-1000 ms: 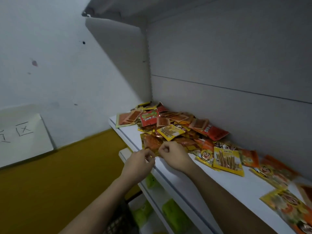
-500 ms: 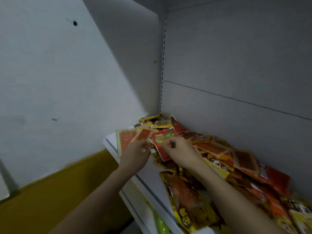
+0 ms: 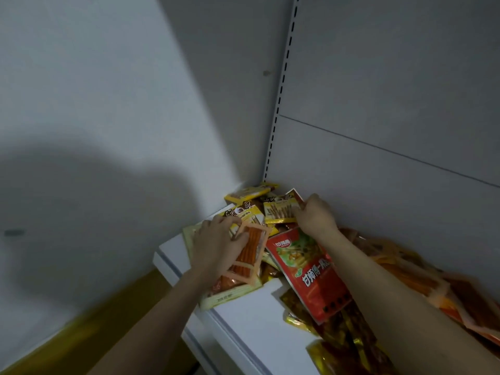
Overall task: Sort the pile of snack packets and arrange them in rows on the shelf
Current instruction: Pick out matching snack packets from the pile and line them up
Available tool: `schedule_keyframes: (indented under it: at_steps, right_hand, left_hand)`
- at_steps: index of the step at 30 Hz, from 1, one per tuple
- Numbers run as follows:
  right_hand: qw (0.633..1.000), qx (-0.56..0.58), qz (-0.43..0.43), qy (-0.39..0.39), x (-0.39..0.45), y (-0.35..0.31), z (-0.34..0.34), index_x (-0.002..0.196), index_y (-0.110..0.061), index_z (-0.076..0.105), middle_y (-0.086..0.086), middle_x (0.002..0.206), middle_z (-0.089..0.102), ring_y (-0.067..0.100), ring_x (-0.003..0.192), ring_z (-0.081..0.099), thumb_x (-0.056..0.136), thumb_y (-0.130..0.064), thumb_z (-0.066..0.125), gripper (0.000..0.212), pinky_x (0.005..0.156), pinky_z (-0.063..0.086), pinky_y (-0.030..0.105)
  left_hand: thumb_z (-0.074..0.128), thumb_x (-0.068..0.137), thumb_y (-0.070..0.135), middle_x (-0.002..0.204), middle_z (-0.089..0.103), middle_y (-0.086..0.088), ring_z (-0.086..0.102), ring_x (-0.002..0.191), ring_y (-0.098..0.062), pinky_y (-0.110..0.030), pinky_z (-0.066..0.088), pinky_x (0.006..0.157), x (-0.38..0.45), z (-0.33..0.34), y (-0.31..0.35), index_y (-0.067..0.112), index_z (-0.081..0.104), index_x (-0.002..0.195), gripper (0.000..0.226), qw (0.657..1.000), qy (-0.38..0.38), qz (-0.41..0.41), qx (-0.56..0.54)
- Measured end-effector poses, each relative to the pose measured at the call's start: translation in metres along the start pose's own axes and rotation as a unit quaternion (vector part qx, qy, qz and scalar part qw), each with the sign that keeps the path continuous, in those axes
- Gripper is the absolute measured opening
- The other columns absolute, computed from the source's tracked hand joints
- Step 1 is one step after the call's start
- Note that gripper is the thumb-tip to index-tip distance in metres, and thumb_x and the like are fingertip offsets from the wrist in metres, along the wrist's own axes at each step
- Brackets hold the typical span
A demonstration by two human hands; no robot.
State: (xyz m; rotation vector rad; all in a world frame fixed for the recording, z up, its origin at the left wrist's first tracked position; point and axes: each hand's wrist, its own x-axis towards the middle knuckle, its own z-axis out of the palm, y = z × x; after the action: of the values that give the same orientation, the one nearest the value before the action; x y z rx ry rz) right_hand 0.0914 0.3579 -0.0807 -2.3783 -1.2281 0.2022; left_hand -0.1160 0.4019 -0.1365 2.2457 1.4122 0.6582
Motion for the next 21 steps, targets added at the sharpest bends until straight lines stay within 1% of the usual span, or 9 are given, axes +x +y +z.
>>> schedule_keyframes:
  at_steps: [4, 5, 7, 10, 11, 13, 16, 18, 21]
  right_hand:
    - [0.999, 0.023, 0.027, -0.015, 0.013, -0.006, 0.002, 0.099, -0.004, 0.058, 0.013, 0.099, 0.066, 0.025, 0.08, 0.058, 0.097, -0.028, 0.061, 0.024, 0.062, 0.042, 0.03]
    - [0.999, 0.037, 0.033, -0.014, 0.015, -0.006, 0.001, 0.097, -0.004, 0.062, 0.011, 0.095, 0.067, 0.024, 0.079, 0.06, 0.096, -0.027, 0.063, 0.024, 0.064, 0.045, 0.03]
    - [0.995, 0.092, 0.046, -0.008, 0.017, -0.004, -0.004, 0.092, -0.005, 0.066, 0.009, 0.094, 0.068, 0.026, 0.086, 0.065, 0.094, -0.023, 0.066, 0.018, 0.075, 0.053, 0.035]
    - [0.977, 0.198, 0.078, 0.009, 0.015, 0.002, -0.013, 0.082, -0.014, 0.062, 0.01, 0.101, 0.069, 0.028, 0.095, 0.067, 0.09, -0.016, 0.071, 0.012, 0.087, 0.056, 0.042]
    - [0.967, 0.237, 0.091, 0.009, 0.013, 0.005, -0.017, 0.088, -0.012, 0.064, 0.011, 0.104, 0.068, 0.028, 0.095, 0.067, 0.089, -0.013, 0.072, 0.008, 0.084, 0.058, 0.043]
    - [0.941, 0.319, 0.11, 0.005, 0.007, 0.011, -0.028, 0.11, -0.002, 0.063, 0.013, 0.108, 0.063, 0.025, 0.089, 0.065, 0.09, -0.005, 0.07, 0.022, 0.069, 0.059, 0.034]
    - [0.896, 0.43, 0.11, -0.007, -0.01, 0.016, -0.049, 0.116, 0.0, 0.058, 0.011, 0.102, 0.063, 0.018, 0.081, 0.064, 0.091, 0.001, 0.065, 0.026, 0.056, 0.057, 0.022]
    - [0.874, 0.474, 0.099, -0.023, -0.024, 0.017, -0.061, 0.114, -0.001, 0.056, 0.011, 0.101, 0.061, 0.017, 0.081, 0.064, 0.093, 0.003, 0.062, 0.023, 0.056, 0.058, 0.021]
    - [0.87, 0.483, 0.081, -0.056, -0.048, 0.021, -0.073, 0.115, -0.003, 0.052, 0.011, 0.106, 0.059, 0.019, 0.083, 0.065, 0.095, 0.003, 0.059, 0.023, 0.063, 0.059, 0.026]
  left_hand:
    - [0.052, 0.096, 0.055, 0.131, 0.057, 0.006, 0.048, 0.126, -0.02, -0.046, 0.043, 0.103, 0.012, -0.001, -0.004, 0.037, 0.058, 0.13, 0.039, 0.999, -0.009, -0.003, -0.044]
    - [0.052, 0.097, 0.054, 0.128, 0.059, 0.005, 0.05, 0.124, -0.021, -0.047, 0.045, 0.1, 0.015, -0.003, -0.004, 0.035, 0.06, 0.128, 0.038, 0.998, -0.009, -0.001, -0.062]
    - [0.054, 0.096, 0.049, 0.121, 0.064, 0.002, 0.054, 0.117, -0.022, -0.045, 0.047, 0.096, 0.021, -0.006, -0.003, 0.029, 0.064, 0.125, 0.036, 0.996, 0.005, 0.015, -0.083]
    - [0.061, 0.096, 0.033, 0.111, 0.067, -0.001, 0.059, 0.107, -0.023, -0.04, 0.047, 0.093, 0.029, -0.009, 0.004, 0.02, 0.07, 0.118, 0.027, 0.992, 0.032, 0.043, -0.117]
    - [0.061, 0.096, 0.029, 0.109, 0.067, -0.002, 0.059, 0.105, -0.022, -0.037, 0.046, 0.091, 0.031, -0.009, 0.01, 0.017, 0.07, 0.116, 0.024, 0.989, 0.03, 0.042, -0.142]
    - [0.06, 0.098, 0.025, 0.11, 0.065, -0.002, 0.059, 0.103, -0.017, -0.029, 0.044, 0.088, 0.031, -0.011, 0.025, 0.016, 0.068, 0.117, 0.023, 0.978, 0.003, 0.011, -0.207]
    - [0.056, 0.102, 0.028, 0.114, 0.066, 0.001, 0.062, 0.108, -0.017, -0.027, 0.046, 0.091, 0.028, -0.014, 0.052, 0.02, 0.066, 0.115, 0.019, 0.95, -0.03, -0.033, -0.308]
    - [0.052, 0.104, 0.034, 0.114, 0.068, 0.002, 0.065, 0.107, -0.017, -0.027, 0.049, 0.089, 0.023, -0.018, 0.069, 0.019, 0.065, 0.115, 0.023, 0.918, -0.076, -0.046, -0.387]
    - [0.05, 0.103, 0.041, 0.114, 0.072, -0.01, 0.071, 0.105, -0.027, -0.035, 0.057, 0.088, 0.017, -0.022, 0.092, 0.012, 0.062, 0.119, 0.035, 0.795, -0.186, -0.095, -0.57]
